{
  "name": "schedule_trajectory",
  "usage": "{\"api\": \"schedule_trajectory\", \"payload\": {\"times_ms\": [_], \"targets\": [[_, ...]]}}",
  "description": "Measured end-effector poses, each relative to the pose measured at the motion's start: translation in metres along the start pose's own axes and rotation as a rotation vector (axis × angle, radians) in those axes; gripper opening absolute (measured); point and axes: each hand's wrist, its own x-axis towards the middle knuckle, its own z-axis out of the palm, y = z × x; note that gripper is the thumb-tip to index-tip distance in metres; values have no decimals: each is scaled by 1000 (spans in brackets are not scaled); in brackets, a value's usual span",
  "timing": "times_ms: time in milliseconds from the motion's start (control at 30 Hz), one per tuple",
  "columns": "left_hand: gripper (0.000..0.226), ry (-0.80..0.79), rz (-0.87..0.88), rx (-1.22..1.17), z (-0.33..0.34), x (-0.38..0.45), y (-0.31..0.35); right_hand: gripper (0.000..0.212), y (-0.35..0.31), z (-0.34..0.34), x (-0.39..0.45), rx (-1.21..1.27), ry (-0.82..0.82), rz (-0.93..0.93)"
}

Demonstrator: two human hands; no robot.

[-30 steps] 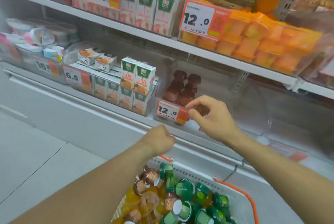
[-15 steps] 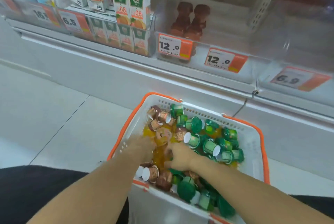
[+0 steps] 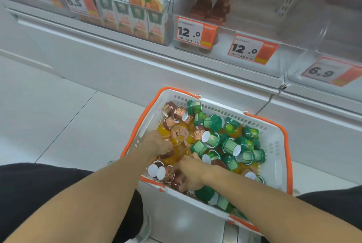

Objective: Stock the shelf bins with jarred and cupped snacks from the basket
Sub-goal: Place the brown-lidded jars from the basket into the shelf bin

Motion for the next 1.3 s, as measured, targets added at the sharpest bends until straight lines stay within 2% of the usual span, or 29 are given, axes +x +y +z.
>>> {"api": "schedule_trajectory", "payload": {"times_ms": [67,133,200,267,400,500,600,700,767,900,1000,1133,1200,1300], "targets": [[30,-203,-109,-412,-21,-11,8,43,2,-4,-4,103,-11,-7],[33,-345,-130,-602,-50,-25,21,54,5,-22,-11,224,6,0],[37,-380,-57,-635,-85,-35,43,60,12,-54,-23,297,84,16],[31,-344,66,-598,-123,-46,72,61,24,-95,-41,369,174,45],[36,-201,223,-445,-178,-69,123,40,55,-178,-92,573,417,56],[30,-195,279,-495,-180,-82,138,32,60,-217,-128,1133,558,-100],[30,-426,360,-660,-162,-93,143,39,56,-231,-147,1629,651,-325],[32,-636,441,-727,-151,-100,152,44,54,-234,-152,1945,721,-341],[38,-706,443,-712,-147,-111,164,46,52,-235,-153,1981,726,-293],[65,-674,449,-639,-134,-124,181,50,56,-235,-158,1870,750,-206],[77,-685,479,-663,-125,-129,190,53,55,-238,-159,1849,746,-249],[70,-688,572,-870,-118,-132,201,58,43,-240,-155,1811,652,-324],[66,-663,607,-926,-117,-133,203,52,38,-241,-151,1780,637,-325],[61,-490,603,-931,-116,-138,203,47,42,-245,-150,1756,720,-277]]}}
